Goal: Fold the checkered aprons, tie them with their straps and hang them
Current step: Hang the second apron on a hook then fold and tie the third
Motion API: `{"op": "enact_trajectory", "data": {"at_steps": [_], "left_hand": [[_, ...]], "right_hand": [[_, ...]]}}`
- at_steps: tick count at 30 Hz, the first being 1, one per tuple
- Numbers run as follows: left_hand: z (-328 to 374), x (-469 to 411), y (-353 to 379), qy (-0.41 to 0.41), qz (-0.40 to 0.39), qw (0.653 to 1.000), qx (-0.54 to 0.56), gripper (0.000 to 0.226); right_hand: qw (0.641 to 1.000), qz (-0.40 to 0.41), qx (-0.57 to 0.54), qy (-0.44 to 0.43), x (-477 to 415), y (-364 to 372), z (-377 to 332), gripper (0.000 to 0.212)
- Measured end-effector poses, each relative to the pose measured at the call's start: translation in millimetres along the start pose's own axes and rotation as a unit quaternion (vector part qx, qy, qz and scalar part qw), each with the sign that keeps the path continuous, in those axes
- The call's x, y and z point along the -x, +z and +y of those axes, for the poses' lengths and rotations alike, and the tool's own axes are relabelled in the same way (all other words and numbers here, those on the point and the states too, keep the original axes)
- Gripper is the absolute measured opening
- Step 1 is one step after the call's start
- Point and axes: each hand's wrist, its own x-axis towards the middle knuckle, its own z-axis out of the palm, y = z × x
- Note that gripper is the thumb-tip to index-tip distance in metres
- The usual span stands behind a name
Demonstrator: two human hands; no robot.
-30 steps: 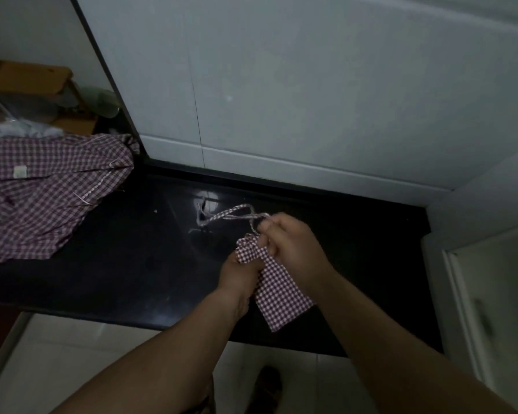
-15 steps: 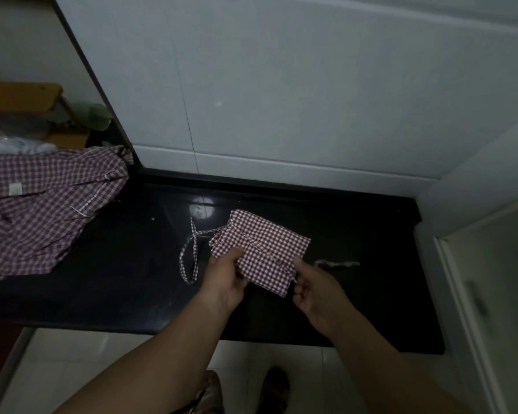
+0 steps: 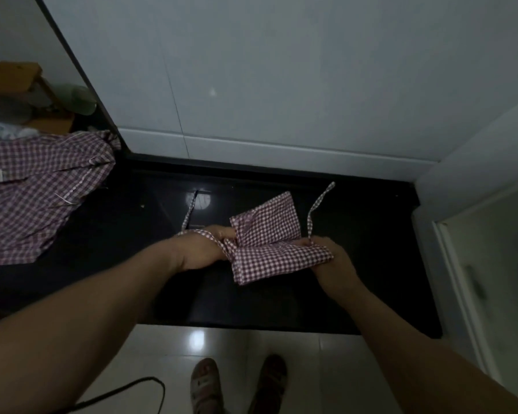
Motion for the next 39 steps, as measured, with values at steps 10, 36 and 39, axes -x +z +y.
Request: {"op": "enact_trajectory", "data": {"at_steps": [10,36,39], "left_hand": [[36.0,-10.9,30.0,-0.046,0.033,0.992,0.11,0.045],[7.0,-42.3,148.3,0.13,0.225,0.899,-0.351,0.039],[14.2,-53.7,151.4,0.128,0.25,0.904,-0.322,0.034]], "right_hand": [[0.989,0.013,0.119,-0.084,12.3,14.3,38.6,0.042],[0.937,0.038,-0.245,0.244,-13.4,-47.8,3.2,0.041],[0.974,-0.013,-0.173,0.145,-12.9,-43.1,-9.8,0.03]]}}
